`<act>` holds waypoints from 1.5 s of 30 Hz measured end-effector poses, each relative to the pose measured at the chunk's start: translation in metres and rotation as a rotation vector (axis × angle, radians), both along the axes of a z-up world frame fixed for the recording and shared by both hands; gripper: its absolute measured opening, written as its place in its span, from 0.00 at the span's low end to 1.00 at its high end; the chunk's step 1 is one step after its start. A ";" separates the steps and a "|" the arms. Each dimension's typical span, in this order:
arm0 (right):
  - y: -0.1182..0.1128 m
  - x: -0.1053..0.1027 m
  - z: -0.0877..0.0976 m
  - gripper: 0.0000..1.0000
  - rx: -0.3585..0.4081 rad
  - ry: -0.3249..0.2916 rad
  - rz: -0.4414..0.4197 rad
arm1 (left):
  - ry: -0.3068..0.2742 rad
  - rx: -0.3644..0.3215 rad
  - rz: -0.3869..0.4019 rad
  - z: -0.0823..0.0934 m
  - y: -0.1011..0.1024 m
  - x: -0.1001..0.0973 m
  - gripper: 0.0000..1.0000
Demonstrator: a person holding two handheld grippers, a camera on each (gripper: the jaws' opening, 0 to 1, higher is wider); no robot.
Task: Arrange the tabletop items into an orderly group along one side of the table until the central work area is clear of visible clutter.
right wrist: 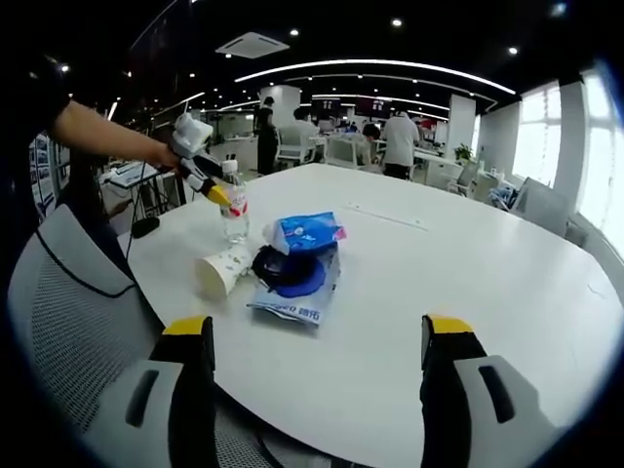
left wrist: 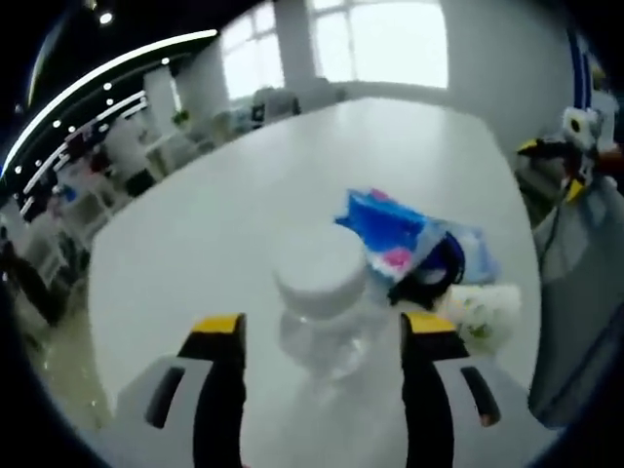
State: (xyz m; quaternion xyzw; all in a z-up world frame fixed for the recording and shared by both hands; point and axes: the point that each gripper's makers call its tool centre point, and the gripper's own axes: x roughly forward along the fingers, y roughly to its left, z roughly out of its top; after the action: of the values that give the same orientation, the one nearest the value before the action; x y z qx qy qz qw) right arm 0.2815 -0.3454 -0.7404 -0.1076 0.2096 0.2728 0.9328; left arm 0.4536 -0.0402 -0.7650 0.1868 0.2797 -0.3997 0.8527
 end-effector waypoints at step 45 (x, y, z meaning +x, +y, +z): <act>0.005 -0.001 0.003 0.97 0.015 -0.007 0.019 | 0.027 -0.032 0.004 -0.008 0.006 0.009 0.41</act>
State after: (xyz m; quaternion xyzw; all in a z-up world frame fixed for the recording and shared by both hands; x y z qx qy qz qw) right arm 0.2807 -0.3400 -0.7377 -0.1034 0.2031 0.2828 0.9317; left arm 0.4622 -0.0340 -0.7728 0.1669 0.2852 -0.4049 0.8526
